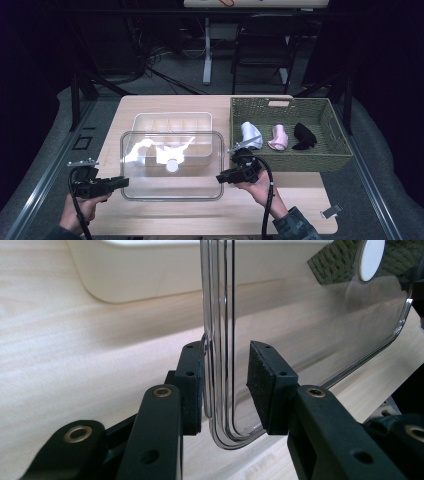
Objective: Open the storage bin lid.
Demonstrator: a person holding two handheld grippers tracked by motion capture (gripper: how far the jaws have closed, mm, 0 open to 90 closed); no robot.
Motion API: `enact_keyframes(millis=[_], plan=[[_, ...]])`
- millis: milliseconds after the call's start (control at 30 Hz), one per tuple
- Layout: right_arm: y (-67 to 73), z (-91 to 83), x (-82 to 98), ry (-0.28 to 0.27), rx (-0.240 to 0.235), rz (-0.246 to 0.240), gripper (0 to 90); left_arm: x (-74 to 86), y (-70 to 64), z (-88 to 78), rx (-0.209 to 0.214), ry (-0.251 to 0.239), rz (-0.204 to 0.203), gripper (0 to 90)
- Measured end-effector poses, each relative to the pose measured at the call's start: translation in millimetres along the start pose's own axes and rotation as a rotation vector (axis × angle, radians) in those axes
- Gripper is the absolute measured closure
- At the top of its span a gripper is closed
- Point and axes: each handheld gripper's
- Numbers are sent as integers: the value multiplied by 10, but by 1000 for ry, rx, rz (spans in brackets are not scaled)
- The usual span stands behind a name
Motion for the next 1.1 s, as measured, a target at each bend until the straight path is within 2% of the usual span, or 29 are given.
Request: enact_keyframes(millis=[67, 333, 567, 767, 800, 867, 967, 1100], plan=[[-4, 9, 27, 24, -1, 3, 711, 28, -9, 22, 1, 9, -2, 680], [8, 43, 120, 43, -9, 13, 712, 106, -24, 93, 11, 45, 12, 679], [10, 121, 217, 61, -26, 26, 710, 185, 2, 164, 50, 68, -19, 683], [-1, 175, 278, 79, -38, 34, 708, 215, -4, 199, 41, 87, -10, 684], [7, 201, 296, 69, -43, 47, 708, 224, -12, 202, 37, 84, -11, 684], [-8, 222, 324, 86, -48, 35, 709, 244, -20, 213, 36, 88, -13, 686], [-29, 265, 357, 98, -53, 44, 709, 286, -26, 273, 32, 129, -8, 686], [-38, 321, 389, 111, -54, 51, 707, 305, -13, 312, 36, 152, -11, 686]])
Point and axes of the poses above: each handheld gripper's, and its own axes: z roughly forward along the jaws, x roughly out of its underside, y roughly to its left, and after that the axes turned 14 degrees about y, right-handed
